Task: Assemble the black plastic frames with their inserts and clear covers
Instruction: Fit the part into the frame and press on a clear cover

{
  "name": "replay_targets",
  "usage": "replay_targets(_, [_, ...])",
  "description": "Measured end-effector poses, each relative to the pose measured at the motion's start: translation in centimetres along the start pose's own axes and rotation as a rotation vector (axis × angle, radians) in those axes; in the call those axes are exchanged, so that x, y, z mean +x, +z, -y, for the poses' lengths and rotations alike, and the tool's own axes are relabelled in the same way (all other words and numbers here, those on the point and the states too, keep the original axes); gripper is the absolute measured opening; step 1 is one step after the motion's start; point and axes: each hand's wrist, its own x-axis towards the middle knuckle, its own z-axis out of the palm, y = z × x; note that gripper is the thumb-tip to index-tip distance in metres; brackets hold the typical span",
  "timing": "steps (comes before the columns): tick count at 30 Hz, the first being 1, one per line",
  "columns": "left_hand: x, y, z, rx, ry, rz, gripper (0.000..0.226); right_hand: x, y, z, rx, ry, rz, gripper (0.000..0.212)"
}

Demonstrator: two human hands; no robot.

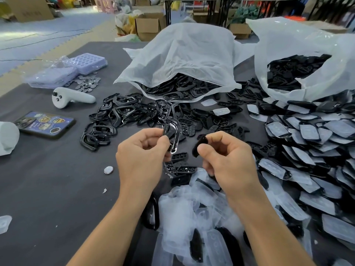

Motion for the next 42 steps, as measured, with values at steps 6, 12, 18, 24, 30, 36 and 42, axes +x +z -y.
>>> replay_targets(6, [-1.0,1.0,0.2,-0.006,-0.021,0.094,0.01,-0.2,0.0,0.0,0.027,-0.012,0.025,0.022])
replay_targets(12, [-1.5,1.5,0.2,0.083,0.034,0.117,0.014,-0.2,0.2,0.0,-0.088,-0.063,0.031,0.027])
replay_targets(18, [-1.4,1.3,0.1,0.007,0.017,0.227,0.023,-0.6,0.3,-0.4,-0.367,-0.149,-0.046,0.029])
replay_targets(24, [-0.8,0.9,-0.2,-0.133,-0.102,0.332,0.012,-0.5,0.4,-0.2,-0.382,-0.162,-0.104,0.025])
replay_targets(30, [-0.9,1.0,-0.1,-0.139,-0.118,0.385,0.018,-0.6,0.5,0.0,-0.336,-0.193,-0.13,0.03])
replay_targets(36, [-1.1,1.3,0.3,-0.129,-0.168,0.328,0.015,-1.0,0.6,0.1,-0.624,-0.395,-0.156,0.035])
replay_targets(42, [-0.9,0.9,0.4,-0.099,-0.129,0.373,0.015,-1.1,0.7,0.1,-0.705,-0.411,-0.166,0.029])
